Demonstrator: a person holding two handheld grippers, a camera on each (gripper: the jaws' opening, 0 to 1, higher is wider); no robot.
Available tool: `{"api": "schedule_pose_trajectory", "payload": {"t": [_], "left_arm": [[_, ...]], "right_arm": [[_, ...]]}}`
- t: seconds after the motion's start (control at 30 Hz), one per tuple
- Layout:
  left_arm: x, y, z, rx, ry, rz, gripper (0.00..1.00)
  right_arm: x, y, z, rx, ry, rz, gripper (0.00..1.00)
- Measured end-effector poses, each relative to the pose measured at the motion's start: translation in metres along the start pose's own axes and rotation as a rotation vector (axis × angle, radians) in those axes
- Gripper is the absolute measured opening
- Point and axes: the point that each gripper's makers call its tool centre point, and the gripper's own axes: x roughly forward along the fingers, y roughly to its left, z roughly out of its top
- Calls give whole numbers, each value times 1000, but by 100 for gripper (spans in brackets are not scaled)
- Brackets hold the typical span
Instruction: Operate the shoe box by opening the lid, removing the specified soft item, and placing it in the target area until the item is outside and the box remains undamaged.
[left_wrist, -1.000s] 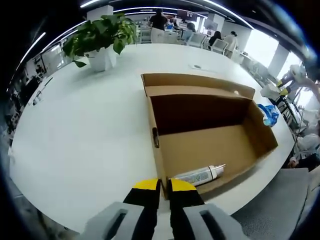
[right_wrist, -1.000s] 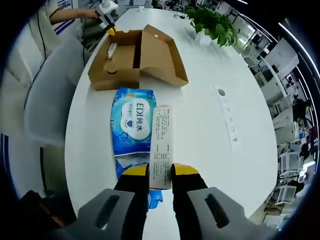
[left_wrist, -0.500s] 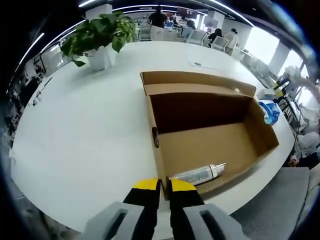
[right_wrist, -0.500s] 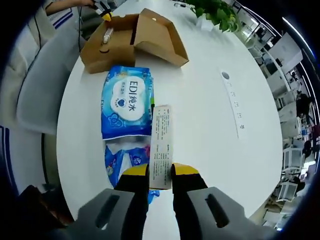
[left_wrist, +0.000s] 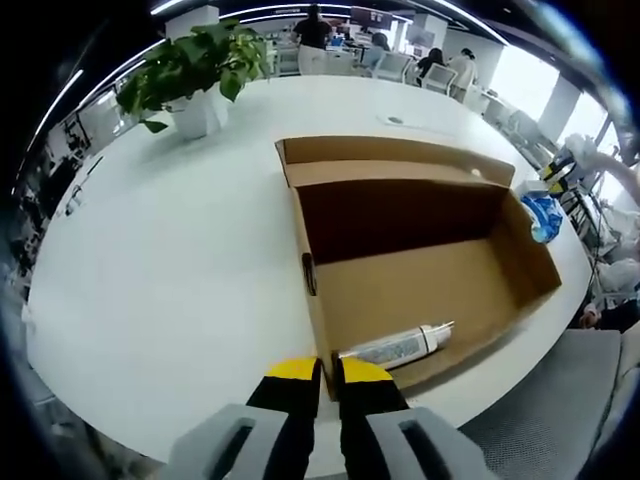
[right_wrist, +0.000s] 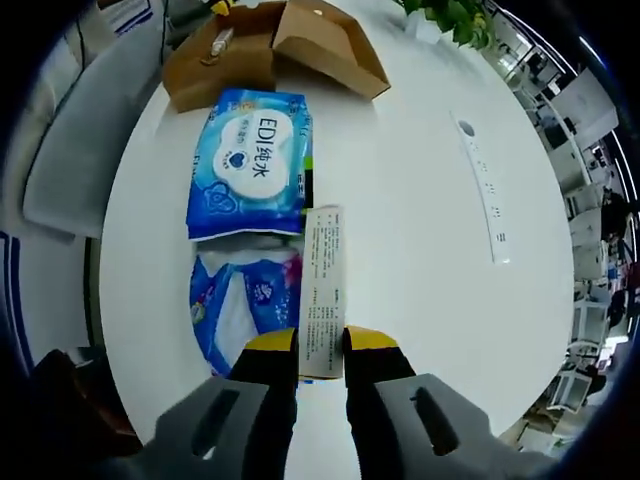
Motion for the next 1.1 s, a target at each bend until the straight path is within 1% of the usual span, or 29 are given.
{"api": "schedule_pose_trajectory", "payload": {"t": [0.07,0.3,0.53,0.63,0.93,1.1], "left_arm": [[0,0,0,3,5,2,6],[0,0,0,9,14,7,6],[1,0,0,14,17,9,6],[1,0,0,16,18,7,6],[1,0,0,16,22,5,6],[1,0,0,13,20,4,6]], "right_arm": [[2,0,-5,6,4,3,15],[6,-4,-16,-17,27,-3,15],[13,-7,-27,-45,67,-6,15],[11,-7,-25,-37,65,0,15],[12,-7,-24,-51,58,5,15],[13,-9,-24,-35,64,1,16]]}}
